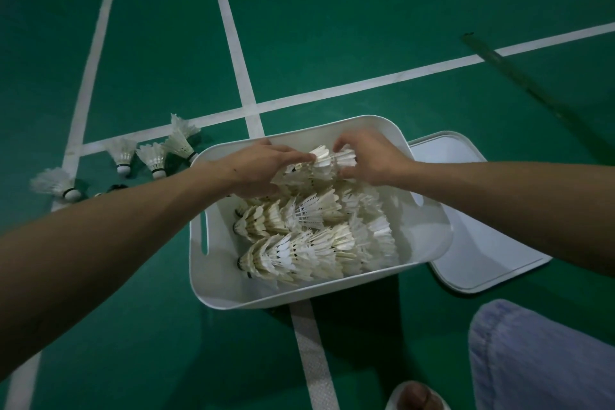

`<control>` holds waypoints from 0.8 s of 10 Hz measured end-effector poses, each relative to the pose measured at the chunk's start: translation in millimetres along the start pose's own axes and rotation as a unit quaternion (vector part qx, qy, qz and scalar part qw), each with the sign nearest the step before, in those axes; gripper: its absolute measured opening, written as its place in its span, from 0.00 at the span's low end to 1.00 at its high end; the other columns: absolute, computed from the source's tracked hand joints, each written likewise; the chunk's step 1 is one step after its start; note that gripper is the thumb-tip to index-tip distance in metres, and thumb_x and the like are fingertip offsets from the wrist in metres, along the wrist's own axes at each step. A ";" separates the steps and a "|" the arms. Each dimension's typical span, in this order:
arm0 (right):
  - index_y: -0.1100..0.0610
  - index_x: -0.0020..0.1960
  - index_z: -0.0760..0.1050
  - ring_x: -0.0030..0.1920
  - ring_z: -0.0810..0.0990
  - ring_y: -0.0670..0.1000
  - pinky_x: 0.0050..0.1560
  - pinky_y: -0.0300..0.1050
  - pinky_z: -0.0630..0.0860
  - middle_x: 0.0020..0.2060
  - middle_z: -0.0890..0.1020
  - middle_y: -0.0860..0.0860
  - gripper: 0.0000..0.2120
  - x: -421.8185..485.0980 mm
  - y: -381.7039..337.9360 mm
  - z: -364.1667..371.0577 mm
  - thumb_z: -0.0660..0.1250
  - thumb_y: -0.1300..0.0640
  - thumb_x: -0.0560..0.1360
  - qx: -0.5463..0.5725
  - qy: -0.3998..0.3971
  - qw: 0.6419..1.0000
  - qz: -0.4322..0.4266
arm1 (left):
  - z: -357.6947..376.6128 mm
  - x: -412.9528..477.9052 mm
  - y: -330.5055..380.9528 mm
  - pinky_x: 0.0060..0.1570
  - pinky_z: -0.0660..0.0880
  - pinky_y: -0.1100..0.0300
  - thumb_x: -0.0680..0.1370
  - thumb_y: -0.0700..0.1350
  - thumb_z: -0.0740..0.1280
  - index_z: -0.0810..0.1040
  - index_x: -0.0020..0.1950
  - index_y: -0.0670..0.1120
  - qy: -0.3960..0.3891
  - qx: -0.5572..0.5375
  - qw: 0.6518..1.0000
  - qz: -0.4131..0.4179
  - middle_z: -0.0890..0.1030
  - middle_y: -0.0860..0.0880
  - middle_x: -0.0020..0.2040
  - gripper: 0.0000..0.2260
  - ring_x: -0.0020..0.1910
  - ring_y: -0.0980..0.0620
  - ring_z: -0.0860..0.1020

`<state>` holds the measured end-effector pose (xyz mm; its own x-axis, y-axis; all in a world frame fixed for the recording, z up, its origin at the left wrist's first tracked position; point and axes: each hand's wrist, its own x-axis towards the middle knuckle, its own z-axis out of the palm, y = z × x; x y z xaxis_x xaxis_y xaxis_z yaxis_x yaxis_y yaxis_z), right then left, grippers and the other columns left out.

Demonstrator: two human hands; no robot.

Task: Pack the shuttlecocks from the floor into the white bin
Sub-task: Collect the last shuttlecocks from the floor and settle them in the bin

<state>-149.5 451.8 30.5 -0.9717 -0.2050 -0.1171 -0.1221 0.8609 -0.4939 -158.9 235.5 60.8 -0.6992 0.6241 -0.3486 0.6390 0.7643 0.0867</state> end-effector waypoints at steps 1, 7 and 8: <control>0.55 0.62 0.74 0.60 0.72 0.50 0.56 0.41 0.65 0.61 0.77 0.51 0.26 2.3 2.5 -3.3 0.77 0.50 0.68 -0.050 0.013 0.999 -0.001 | -0.2 0.8 -0.7 0.67 0.59 0.55 0.75 0.46 0.69 0.52 0.77 0.58 0.001 -0.003 1.000 0.009 0.64 0.49 0.75 0.35 0.70 0.47 0.64; 0.58 0.61 0.77 0.44 0.76 0.46 0.51 0.40 0.75 0.55 0.81 0.53 0.24 1.2 -17.3 -7.5 0.78 0.60 0.67 0.061 0.013 0.998 -0.009 | -0.5 -1.4 -1.2 0.65 0.61 0.55 0.76 0.44 0.68 0.55 0.76 0.58 0.004 -0.011 1.000 0.007 0.64 0.51 0.75 0.33 0.69 0.48 0.64; 0.56 0.66 0.73 0.49 0.77 0.46 0.53 0.39 0.75 0.58 0.79 0.50 0.33 3.1 -12.5 -11.7 0.80 0.58 0.64 0.057 -0.024 0.998 -0.017 | 3.3 -0.1 -6.0 0.66 0.62 0.55 0.76 0.43 0.68 0.54 0.76 0.59 0.008 0.001 1.000 0.013 0.64 0.51 0.74 0.34 0.68 0.48 0.65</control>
<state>-153.3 445.9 46.4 -0.9564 -0.2577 -0.1374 -0.1293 0.7954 -0.5922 -161.6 230.3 57.3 -0.6870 0.6464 -0.3318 0.6581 0.7472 0.0930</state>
